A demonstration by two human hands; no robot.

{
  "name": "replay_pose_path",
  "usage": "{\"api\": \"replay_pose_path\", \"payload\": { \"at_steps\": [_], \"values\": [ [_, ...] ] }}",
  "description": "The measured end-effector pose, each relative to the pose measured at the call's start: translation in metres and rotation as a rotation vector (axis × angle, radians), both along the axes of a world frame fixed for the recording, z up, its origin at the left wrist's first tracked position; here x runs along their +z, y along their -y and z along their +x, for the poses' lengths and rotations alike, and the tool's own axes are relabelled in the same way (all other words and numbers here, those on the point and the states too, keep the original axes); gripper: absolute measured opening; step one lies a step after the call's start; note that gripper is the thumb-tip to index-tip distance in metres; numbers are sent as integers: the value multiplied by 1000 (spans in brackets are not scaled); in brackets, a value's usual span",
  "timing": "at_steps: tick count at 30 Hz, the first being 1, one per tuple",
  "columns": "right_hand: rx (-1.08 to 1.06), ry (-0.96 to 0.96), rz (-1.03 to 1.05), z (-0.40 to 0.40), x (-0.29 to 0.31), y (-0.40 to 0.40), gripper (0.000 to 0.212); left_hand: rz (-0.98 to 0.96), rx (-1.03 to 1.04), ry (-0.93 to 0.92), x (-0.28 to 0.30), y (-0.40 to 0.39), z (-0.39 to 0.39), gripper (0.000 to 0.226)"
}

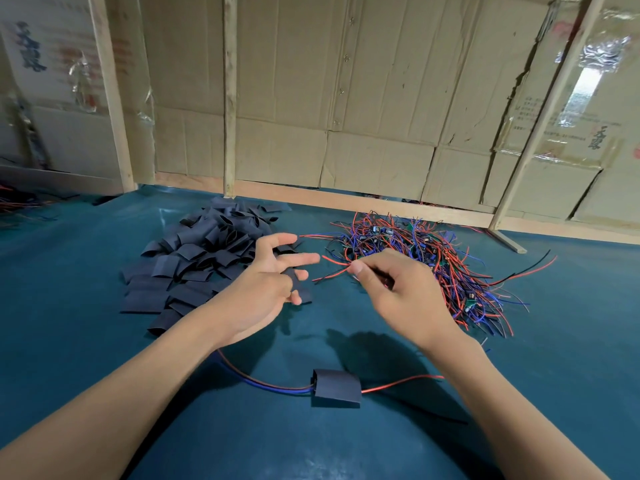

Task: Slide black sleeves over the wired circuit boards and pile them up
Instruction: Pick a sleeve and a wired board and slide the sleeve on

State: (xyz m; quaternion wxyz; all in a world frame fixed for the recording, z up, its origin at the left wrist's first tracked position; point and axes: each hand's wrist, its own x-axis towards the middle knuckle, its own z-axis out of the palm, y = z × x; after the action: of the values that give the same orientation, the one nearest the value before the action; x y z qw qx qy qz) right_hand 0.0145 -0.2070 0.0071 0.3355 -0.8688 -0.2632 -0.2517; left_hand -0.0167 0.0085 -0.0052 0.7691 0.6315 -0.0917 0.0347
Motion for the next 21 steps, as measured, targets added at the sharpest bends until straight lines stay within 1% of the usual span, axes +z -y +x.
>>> {"api": "replay_pose_path", "payload": {
  "at_steps": [2,7,9,12,16,18,21],
  "values": [
    [12,17,-28,-2,-2,-2,18,-95,-53,-25,1,-1,1,72],
    [48,41,-63,-4,-5,-5,15,-170,-162,-26,-3,-1,-1,59],
    [52,44,-64,-4,-5,-4,14,-187,-168,-43,-3,0,-1,54],
    [36,42,-59,-4,-4,-3,14,-102,-100,-48,-6,0,1,49],
    [26,52,-53,-3,-5,-3,13,-34,-23,-45,-10,3,4,34],
    [22,57,-55,-4,-5,-3,13,-22,7,-49,-12,3,7,32],
    [16,68,-48,-5,-6,-4,18,114,41,-11,-15,0,9,37]
  ]
}}
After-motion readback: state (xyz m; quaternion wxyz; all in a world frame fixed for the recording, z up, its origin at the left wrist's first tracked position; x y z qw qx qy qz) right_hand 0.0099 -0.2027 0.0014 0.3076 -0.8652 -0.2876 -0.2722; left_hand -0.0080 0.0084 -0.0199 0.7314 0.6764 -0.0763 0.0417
